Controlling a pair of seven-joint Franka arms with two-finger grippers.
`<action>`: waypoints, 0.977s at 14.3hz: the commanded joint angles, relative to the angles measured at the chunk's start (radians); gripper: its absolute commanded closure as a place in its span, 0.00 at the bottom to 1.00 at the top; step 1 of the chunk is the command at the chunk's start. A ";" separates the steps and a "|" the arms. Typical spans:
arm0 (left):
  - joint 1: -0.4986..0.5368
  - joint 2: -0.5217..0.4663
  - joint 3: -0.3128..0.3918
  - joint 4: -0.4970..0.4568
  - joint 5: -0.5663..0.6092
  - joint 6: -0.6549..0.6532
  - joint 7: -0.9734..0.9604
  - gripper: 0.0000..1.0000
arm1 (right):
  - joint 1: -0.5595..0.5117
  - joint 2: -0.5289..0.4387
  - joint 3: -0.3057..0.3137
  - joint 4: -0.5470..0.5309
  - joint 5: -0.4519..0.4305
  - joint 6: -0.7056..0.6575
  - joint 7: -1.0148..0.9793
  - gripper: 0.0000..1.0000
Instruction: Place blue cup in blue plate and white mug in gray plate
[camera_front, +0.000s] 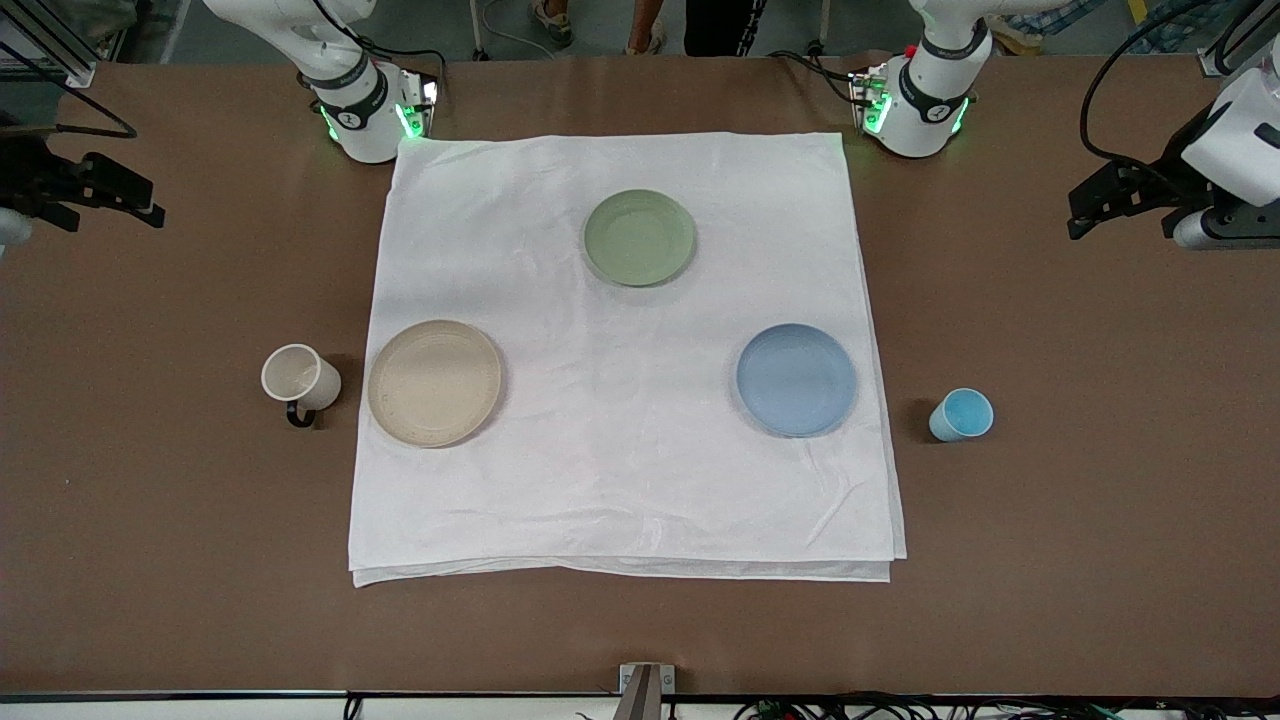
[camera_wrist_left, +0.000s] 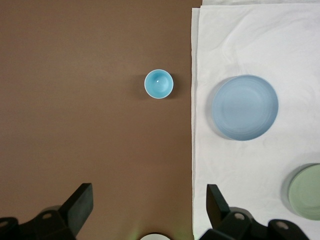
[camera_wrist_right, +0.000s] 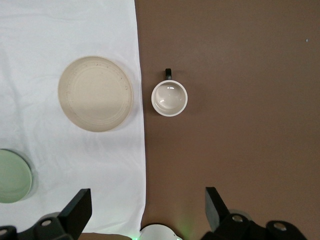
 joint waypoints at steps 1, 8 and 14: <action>0.002 0.007 0.009 0.013 -0.004 -0.001 0.015 0.00 | 0.002 -0.034 0.004 -0.022 -0.033 0.024 -0.008 0.00; 0.048 0.143 0.013 -0.039 0.048 0.149 0.021 0.00 | -0.001 -0.023 -0.001 0.014 -0.022 -0.025 -0.001 0.00; 0.067 0.266 0.013 -0.218 0.050 0.502 0.002 0.00 | -0.013 0.157 -0.007 0.036 -0.030 0.122 -0.011 0.00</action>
